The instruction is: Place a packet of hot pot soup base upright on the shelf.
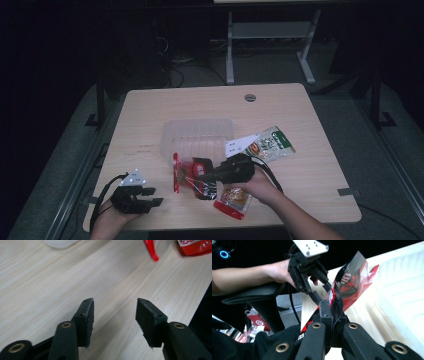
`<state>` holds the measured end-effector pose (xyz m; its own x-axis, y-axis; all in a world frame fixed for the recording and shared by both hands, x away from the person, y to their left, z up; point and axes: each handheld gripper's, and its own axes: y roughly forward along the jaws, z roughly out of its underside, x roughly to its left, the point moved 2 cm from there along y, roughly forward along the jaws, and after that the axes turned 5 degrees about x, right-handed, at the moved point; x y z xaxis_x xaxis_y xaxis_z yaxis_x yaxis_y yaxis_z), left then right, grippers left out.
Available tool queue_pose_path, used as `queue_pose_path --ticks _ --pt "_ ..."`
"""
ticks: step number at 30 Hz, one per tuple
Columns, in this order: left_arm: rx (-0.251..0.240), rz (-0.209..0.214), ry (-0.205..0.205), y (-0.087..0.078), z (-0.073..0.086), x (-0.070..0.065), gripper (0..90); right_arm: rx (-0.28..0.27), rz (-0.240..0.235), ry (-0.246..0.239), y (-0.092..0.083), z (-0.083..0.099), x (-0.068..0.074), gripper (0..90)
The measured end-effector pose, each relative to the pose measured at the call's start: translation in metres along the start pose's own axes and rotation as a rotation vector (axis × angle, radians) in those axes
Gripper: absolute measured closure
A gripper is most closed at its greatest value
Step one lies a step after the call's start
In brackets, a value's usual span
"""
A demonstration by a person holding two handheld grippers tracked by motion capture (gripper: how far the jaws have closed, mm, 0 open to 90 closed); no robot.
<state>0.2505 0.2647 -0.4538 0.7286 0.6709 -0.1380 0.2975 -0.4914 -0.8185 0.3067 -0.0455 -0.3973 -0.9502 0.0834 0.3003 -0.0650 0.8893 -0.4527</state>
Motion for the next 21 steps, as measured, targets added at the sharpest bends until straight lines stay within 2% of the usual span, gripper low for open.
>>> queue_pose_path --ticks 8,17,21 --pt "-0.003 -0.002 0.003 0.001 0.000 0.000 41.3 -0.036 0.039 0.008 -0.022 -0.008 -0.005 89.9" --pt "-0.003 -0.001 0.004 0.002 0.001 0.001 37.5 -0.045 0.081 0.014 -0.038 -0.012 -0.013 89.9" --pt "-0.004 -0.002 0.007 0.003 0.001 0.000 36.5 -0.054 0.116 0.025 -0.049 -0.014 -0.018 89.9"
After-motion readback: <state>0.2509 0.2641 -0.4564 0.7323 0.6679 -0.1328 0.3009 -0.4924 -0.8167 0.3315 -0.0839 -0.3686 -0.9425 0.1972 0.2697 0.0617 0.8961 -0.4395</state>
